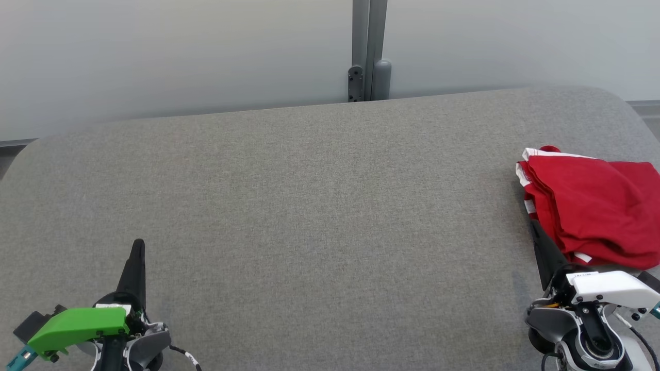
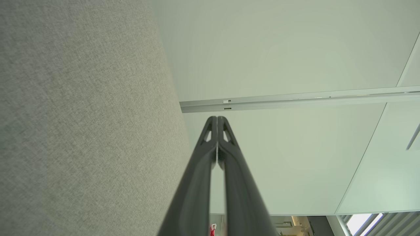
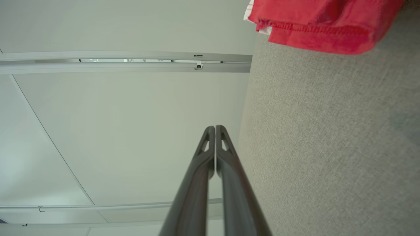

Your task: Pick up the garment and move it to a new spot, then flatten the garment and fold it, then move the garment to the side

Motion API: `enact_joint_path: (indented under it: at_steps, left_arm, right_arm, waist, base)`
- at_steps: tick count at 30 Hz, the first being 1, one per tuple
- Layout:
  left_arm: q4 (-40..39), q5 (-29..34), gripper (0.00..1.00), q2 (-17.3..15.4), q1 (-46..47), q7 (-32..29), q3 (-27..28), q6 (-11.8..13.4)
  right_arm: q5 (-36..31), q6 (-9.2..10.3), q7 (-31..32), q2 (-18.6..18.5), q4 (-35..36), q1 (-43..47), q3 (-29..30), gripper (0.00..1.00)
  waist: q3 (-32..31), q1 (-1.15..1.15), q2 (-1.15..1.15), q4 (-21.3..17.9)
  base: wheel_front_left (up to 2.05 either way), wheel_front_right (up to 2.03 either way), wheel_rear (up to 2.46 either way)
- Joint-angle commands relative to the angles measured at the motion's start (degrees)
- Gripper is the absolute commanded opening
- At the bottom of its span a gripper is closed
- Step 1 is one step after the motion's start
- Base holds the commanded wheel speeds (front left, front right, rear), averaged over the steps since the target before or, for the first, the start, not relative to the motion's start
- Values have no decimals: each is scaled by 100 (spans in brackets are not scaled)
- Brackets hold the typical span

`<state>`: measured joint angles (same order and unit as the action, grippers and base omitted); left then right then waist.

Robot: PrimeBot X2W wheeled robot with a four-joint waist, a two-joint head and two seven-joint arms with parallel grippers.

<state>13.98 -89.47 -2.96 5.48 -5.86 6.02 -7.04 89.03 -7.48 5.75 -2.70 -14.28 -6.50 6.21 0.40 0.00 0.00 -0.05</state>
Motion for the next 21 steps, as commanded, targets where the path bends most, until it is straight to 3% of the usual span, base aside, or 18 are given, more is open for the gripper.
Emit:
enact_joint_path:
  at_steps: [1,21]
  left_arm:
    - [5,-113,0,5,104,-27,41,-35]
    - [13,-299,0,10,105,-93,73,-61]
  right_arm:
    - [133,-2,35,-30,37,46,23,0]
    - [356,-2,99,-31,39,55,43,0]
  waist:
    - [-4,0,0,1]
    - [-22,0,0,6]
  base:
    - [0,0,0]
    - [0,0,0]
